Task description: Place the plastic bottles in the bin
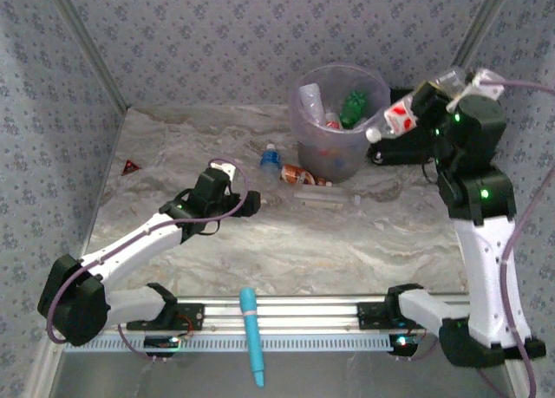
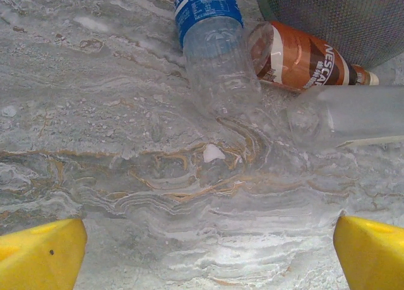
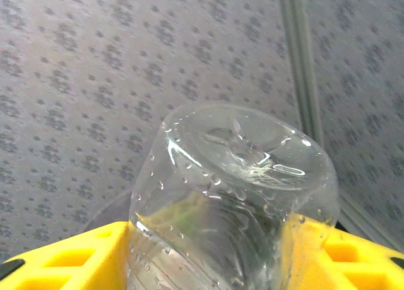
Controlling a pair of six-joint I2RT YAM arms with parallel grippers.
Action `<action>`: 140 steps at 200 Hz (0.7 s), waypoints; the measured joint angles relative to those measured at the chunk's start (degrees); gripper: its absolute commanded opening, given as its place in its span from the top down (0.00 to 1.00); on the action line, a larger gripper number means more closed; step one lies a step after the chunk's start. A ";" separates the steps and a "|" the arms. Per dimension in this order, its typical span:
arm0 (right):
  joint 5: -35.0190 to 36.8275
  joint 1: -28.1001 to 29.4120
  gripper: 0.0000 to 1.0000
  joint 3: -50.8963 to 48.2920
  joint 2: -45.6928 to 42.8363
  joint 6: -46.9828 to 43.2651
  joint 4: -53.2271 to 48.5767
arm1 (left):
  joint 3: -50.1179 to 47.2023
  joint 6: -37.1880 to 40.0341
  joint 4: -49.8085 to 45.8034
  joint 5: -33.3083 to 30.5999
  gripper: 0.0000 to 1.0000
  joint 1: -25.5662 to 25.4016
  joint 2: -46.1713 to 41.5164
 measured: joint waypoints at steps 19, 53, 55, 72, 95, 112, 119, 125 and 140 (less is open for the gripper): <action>-2.21 1.18 0.43 2.86 6.10 -5.18 6.95 | 0.00 0.00 -0.02 0.00 0.00 0.00 -0.13; -7.13 2.29 0.43 6.27 18.01 -14.62 16.22 | -0.07 -0.42 -0.26 -0.02 0.00 0.00 -1.64; -7.28 2.32 0.43 6.64 18.78 -15.17 16.70 | -0.07 -0.42 -0.26 -0.02 0.00 0.00 -1.81; -9.09 2.60 0.43 9.46 24.17 -19.82 19.85 | -0.48 -0.72 -0.37 -0.07 0.00 0.00 -3.34; -11.45 2.75 0.43 11.87 29.68 -25.49 23.82 | -1.55 -1.07 -0.81 -0.52 0.00 0.00 -5.75; -13.05 2.75 0.42 13.31 32.96 -27.93 25.38 | -2.21 -1.14 -1.55 -1.16 0.00 0.00 -7.15; -13.60 2.73 0.42 13.86 34.23 -28.68 25.77 | -2.49 -1.31 -1.60 -1.33 0.00 0.00 -7.61; -13.97 2.73 0.42 14.21 35.17 -29.24 26.03 | -2.71 -1.33 -1.70 -1.42 0.00 0.00 -8.00; -14.88 2.69 0.42 14.36 37.11 -30.34 26.47 | -3.34 -1.49 -2.05 -1.75 0.00 0.11 -9.11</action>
